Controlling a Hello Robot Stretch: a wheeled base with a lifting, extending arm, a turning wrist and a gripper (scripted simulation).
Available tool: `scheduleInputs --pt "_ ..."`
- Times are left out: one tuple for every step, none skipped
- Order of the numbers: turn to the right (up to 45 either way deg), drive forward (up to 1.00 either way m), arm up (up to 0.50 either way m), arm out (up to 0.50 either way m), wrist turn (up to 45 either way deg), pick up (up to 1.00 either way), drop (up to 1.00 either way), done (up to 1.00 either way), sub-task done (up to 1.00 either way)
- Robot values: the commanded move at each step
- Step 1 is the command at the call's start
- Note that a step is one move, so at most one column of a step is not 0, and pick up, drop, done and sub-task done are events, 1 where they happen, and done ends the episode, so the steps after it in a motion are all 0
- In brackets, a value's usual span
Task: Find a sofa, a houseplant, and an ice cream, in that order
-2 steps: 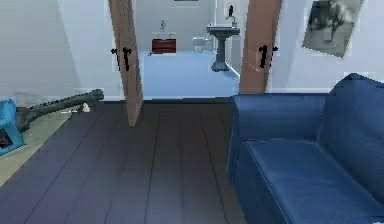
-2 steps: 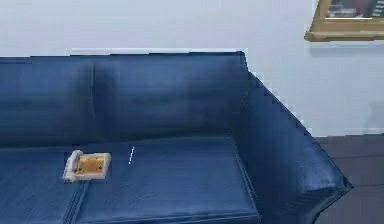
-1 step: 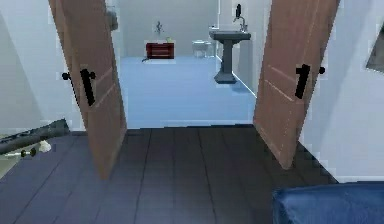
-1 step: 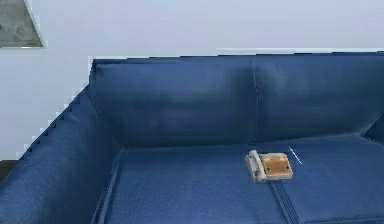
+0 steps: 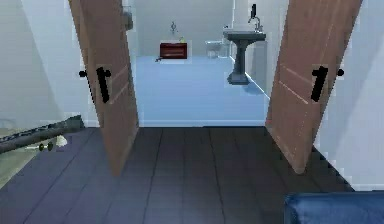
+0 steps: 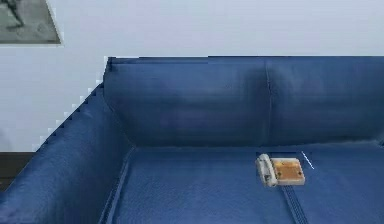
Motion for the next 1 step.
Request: scheduleInputs --pt "0.0 1.00 0.00 0.00 0.0 0.00 0.00 0.00 0.00"
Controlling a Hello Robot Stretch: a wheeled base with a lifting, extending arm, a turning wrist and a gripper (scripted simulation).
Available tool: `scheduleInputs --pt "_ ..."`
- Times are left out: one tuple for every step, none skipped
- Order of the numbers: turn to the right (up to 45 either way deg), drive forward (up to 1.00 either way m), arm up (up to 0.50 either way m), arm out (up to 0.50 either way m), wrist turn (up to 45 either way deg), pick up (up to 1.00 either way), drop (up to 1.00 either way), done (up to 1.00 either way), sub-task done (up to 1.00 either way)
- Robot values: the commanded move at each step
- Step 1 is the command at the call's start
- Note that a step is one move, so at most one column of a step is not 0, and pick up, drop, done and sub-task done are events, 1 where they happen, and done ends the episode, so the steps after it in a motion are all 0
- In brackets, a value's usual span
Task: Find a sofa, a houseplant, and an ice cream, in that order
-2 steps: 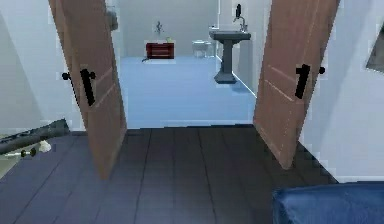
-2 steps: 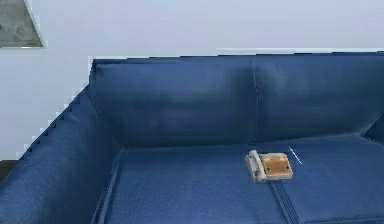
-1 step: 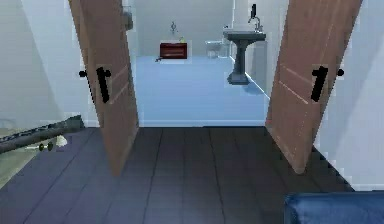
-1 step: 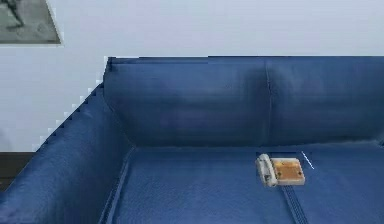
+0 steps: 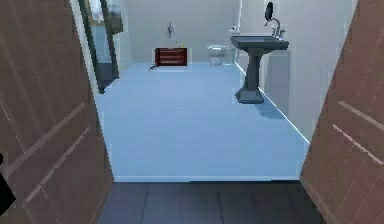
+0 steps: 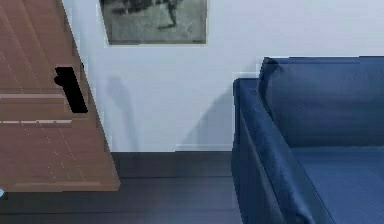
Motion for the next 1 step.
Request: scheduleInputs --pt "-3.0 0.00 0.00 0.00 0.0 0.00 0.00 0.00 0.00"
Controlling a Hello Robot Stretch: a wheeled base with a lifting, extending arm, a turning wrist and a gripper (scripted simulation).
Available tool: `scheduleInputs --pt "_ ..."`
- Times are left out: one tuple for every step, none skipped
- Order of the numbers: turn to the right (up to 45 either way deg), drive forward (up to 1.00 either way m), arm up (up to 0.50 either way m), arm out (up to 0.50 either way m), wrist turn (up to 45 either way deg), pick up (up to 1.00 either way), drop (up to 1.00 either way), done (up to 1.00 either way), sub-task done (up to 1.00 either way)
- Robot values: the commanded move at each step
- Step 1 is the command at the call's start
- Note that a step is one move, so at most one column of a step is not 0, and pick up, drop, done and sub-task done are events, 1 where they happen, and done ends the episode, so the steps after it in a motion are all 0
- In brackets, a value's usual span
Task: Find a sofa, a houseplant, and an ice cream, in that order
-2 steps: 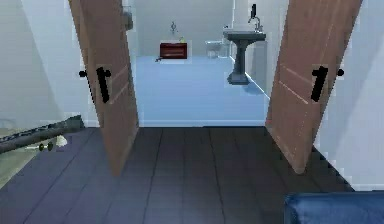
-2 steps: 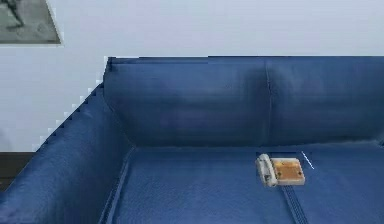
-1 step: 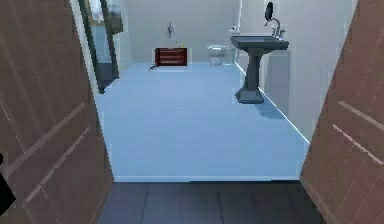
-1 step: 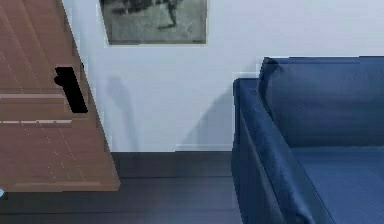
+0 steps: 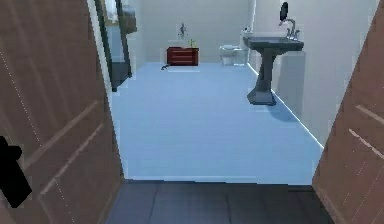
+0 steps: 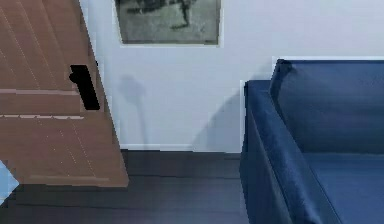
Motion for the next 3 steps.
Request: scheduleInputs --pt "0.0 0.30 0.00 0.00 0.0 0.00 0.00 0.00 0.00" --pt "0.0 0.50 0.00 0.00 0.0 0.00 0.00 0.00 0.00" --pt "-3.0 0.00 0.00 0.00 0.0 0.00 0.00 0.00 0.00"
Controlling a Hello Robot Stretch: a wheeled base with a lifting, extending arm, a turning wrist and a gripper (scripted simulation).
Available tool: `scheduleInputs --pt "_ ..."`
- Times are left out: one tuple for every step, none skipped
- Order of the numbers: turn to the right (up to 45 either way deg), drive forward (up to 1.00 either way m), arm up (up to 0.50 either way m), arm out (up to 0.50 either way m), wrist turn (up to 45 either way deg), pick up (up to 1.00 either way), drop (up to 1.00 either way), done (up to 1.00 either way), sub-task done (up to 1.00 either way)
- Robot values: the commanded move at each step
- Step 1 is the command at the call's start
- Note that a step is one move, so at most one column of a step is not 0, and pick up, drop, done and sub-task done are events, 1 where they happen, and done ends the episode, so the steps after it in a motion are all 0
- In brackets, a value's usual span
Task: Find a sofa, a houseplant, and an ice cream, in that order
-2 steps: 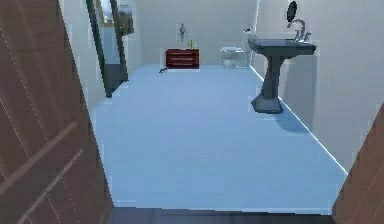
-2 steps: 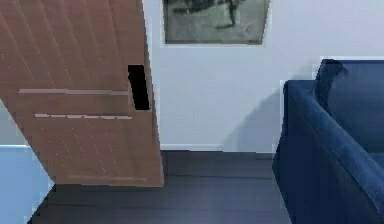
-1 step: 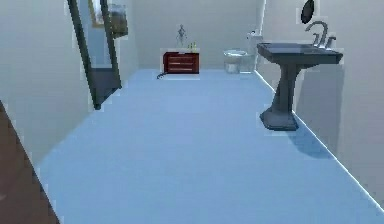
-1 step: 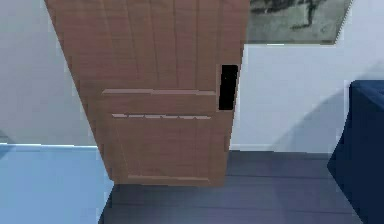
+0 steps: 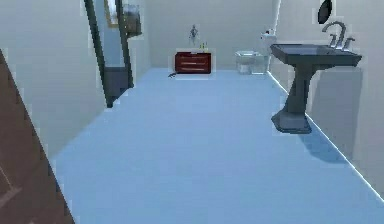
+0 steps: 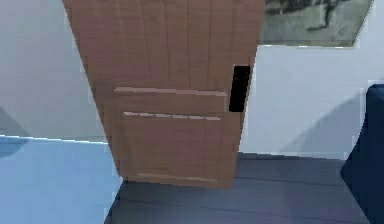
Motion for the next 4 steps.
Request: scheduleInputs --pt "0.0 1.00 0.00 0.00 0.0 0.00 0.00 0.00 0.00" --pt "-15.0 0.00 0.00 0.00 0.0 0.00 0.00 0.00 0.00" --pt "0.0 1.00 0.00 0.00 0.0 0.00 0.00 0.00 0.00" --pt "-3.0 0.00 0.00 0.00 0.0 0.00 0.00 0.00 0.00"
